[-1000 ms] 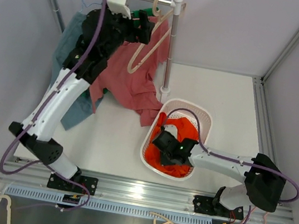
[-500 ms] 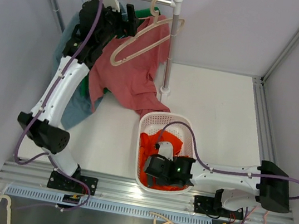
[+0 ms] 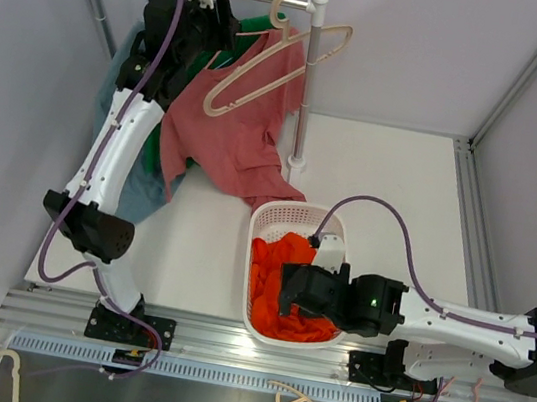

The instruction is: Remove the t-shirt from the hanger

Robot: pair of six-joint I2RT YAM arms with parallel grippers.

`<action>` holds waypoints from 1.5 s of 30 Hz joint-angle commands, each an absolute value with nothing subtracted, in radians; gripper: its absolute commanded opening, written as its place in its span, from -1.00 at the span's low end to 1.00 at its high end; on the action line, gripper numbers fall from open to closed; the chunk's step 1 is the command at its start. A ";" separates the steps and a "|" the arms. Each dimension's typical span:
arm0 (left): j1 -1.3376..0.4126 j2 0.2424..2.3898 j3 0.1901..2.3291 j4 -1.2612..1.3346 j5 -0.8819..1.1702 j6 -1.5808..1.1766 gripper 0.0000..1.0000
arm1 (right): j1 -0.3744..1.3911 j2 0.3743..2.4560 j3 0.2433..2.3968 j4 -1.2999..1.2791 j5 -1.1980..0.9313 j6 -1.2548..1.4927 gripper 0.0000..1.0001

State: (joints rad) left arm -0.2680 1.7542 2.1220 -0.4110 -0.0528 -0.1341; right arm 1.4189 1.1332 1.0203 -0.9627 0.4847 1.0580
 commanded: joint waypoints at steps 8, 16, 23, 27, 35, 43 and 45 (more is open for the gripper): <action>-0.256 1.868 2.260 -0.437 -0.011 -0.163 0.15 | 1.368 1.077 1.078 -1.011 0.569 1.029 0.97; -0.256 1.881 2.269 -0.449 -0.017 -0.164 -0.57 | 1.324 1.062 1.091 -0.993 0.560 0.983 0.98; -0.256 1.898 2.445 -0.503 0.023 -0.201 -0.99 | 1.315 1.065 1.088 -0.980 0.549 0.970 0.97; -0.256 1.842 2.445 -0.468 0.029 -0.229 -0.99 | 1.315 1.066 1.083 -0.979 0.548 0.966 0.97; -0.261 1.755 2.442 -0.580 -0.174 -0.236 -0.99 | 1.310 1.091 1.098 -0.807 0.493 0.755 0.97; -0.320 1.463 2.110 -0.723 -0.397 -0.322 -0.99 | 1.367 1.146 1.069 -0.169 0.307 0.270 0.99; -0.340 1.401 2.028 -0.723 -0.470 -0.334 -0.99 | 1.384 1.169 1.045 -0.021 0.296 0.187 0.99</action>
State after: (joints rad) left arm -0.3122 1.5291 2.0937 -0.7288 -0.3222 -0.2844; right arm 1.3602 1.1481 1.0569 -0.3698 0.3622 0.4053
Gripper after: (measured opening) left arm 0.026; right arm 0.992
